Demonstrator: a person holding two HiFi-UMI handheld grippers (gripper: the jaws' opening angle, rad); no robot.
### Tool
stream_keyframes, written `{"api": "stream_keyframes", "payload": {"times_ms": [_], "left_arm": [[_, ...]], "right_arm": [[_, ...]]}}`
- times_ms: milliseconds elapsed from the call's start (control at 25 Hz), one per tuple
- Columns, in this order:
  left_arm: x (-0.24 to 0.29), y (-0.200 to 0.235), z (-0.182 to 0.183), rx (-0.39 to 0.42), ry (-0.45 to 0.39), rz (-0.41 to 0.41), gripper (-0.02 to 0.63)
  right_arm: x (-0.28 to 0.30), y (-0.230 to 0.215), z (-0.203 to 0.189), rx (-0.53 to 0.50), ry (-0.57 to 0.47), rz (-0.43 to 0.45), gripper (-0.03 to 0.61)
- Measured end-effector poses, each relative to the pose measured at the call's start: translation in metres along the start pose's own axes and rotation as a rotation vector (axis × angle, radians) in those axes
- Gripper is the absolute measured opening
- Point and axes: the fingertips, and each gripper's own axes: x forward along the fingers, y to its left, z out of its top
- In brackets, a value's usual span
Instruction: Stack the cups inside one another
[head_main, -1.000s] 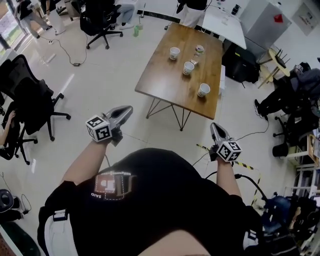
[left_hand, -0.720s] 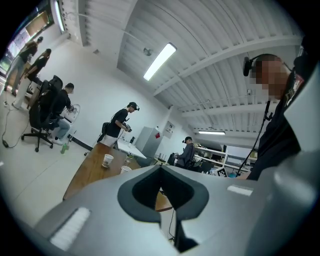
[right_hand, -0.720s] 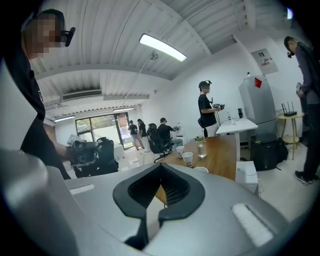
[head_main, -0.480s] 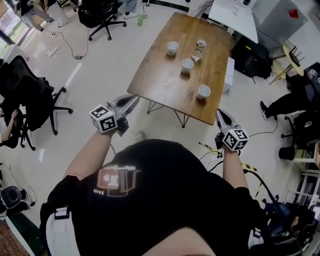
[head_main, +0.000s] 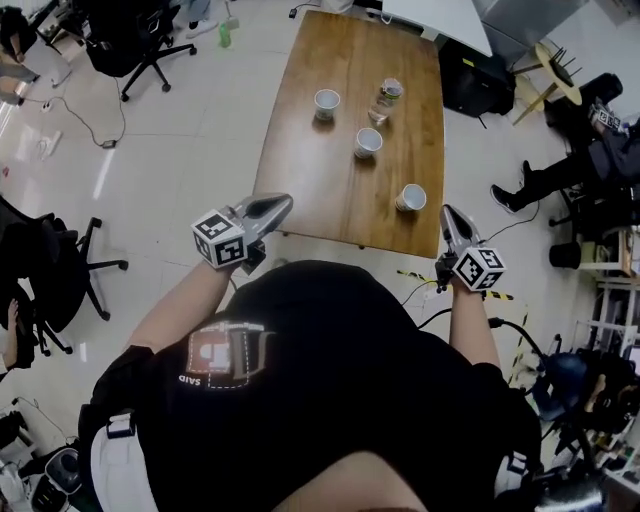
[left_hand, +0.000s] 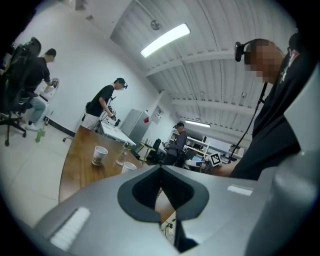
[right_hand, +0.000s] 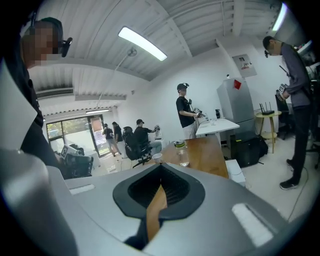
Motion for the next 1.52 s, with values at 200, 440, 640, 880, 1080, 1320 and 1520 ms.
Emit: {"api": "stream_keyframes", "payload": {"times_ms": [200, 440, 640, 880, 1080, 1320, 1520], "left_arm": [[0.026, 0.041, 0.014, 0.004, 0.019, 0.021, 0.000], [0.052, 0.059, 0.029, 0.023, -0.013, 0.135, 0.000], [0.069, 0.062, 0.037, 0.021, -0.053, 0.236, 0.001], [0.091, 0.082, 0.047, 0.054, -0.039, 0.287, 0.002], [0.118, 0.123, 0.061, 0.090, 0.005, 0.316, 0.002], [0.180, 0.194, 0.078, 0.169, 0.158, 0.364, 0.169], [0.232, 0.244, 0.055, 0.240, 0.461, 0.357, 0.322]], "right_arm": [[0.022, -0.019, 0.002, 0.013, 0.017, -0.017, 0.015], [0.040, -0.060, 0.007, -0.003, 0.037, 0.046, 0.015], [0.043, -0.091, 0.010, -0.032, 0.062, 0.104, 0.016], [0.035, -0.114, -0.002, -0.004, 0.072, 0.098, 0.032], [0.020, -0.126, -0.003, 0.009, 0.071, 0.048, 0.034], [-0.002, -0.137, -0.010, 0.021, 0.092, -0.029, 0.034], [-0.024, -0.144, -0.017, 0.033, 0.109, -0.089, 0.034]]}}
